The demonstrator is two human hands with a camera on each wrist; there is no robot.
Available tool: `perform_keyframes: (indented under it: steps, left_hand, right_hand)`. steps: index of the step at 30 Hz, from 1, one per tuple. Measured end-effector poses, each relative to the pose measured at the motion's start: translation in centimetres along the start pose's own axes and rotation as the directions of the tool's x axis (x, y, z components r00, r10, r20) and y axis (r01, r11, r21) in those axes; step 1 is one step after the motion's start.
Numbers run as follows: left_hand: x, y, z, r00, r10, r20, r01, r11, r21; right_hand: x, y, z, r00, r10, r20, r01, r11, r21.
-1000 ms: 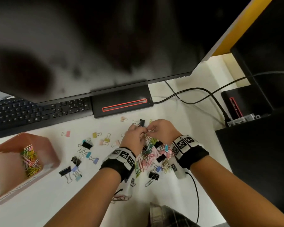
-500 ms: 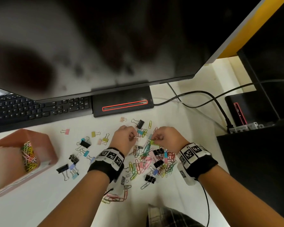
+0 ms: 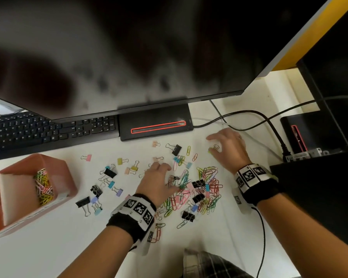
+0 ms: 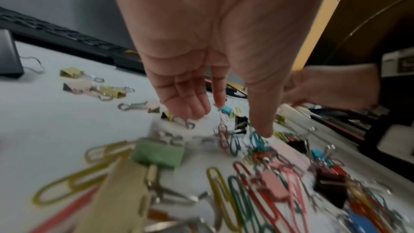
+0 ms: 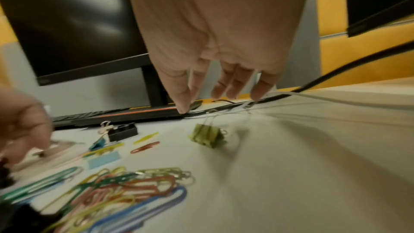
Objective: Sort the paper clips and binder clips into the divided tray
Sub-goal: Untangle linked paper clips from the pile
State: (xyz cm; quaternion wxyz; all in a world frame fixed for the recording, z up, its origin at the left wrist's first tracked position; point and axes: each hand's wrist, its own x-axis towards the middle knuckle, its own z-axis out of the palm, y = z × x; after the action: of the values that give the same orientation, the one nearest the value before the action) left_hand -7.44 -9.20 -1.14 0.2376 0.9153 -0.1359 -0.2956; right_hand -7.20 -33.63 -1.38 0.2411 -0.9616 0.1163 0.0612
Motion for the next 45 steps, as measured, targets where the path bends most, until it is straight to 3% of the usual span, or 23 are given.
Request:
perform_keyframes:
  steps: [1, 3, 5, 7, 14, 24, 30, 36, 45]
  left_hand:
    - [0.0, 0.1, 0.5, 1.0, -0.015, 0.007, 0.015, 1.0, 0.005]
    - [0.3, 0.2, 1.2, 0.999, -0.042, 0.003, 0.042, 0.999, 0.023]
    - [0.6, 0.0, 1.6, 0.998, -0.05, -0.027, 0.05, 0.999, 0.022]
    - [0.9, -0.3, 1.6, 0.997, -0.034, -0.073, 0.032, 0.999, -0.026]
    - [1.2, -1.3, 0.4, 0.995, -0.054, -0.082, 0.042, 0.99, -0.131]
    - [0.1, -2.1, -0.6, 0.99, -0.015, -0.143, -0.018, 0.974, -0.228]
    - [-0.3, -2.2, -1.4, 0.986, -0.013, -0.167, -0.024, 0.975, -0.22]
    - [-0.4, -2.7, -1.6, 0.961, 0.023, -0.275, -0.083, 0.975, -0.207]
    - [-0.7, -2.9, -3.2, 0.966, -0.062, -0.252, -0.029, 0.939, -0.342]
  right_hand:
    - [0.2, -0.8, 0.1, 0.996, -0.084, 0.004, 0.084, 0.996, -0.036]
    - [0.6, -2.3, 0.6, 0.949, -0.254, 0.185, 0.261, 0.965, -0.012]
    - [1.1, -3.0, 1.5, 0.855, -0.311, 0.416, 0.351, 0.936, -0.022]
    - [1.4, -2.7, 2.0, 0.815, -0.305, 0.492, 0.39, 0.918, -0.078]
    - [0.2, -1.3, 2.6, 0.883, -0.356, 0.306, 0.364, 0.931, 0.033]
    - [-1.2, -2.5, 2.3, 0.867, -0.268, 0.421, 0.245, 0.963, 0.108]
    - [-2.6, -5.0, 3.9, 0.811, -0.304, 0.5, 0.3, 0.95, 0.091]
    - [-2.2, -6.3, 4.0, 0.81, -0.255, 0.529, 0.276, 0.96, 0.041]
    - [-2.4, -6.5, 4.5, 0.818, -0.206, 0.537, 0.242, 0.97, 0.003]
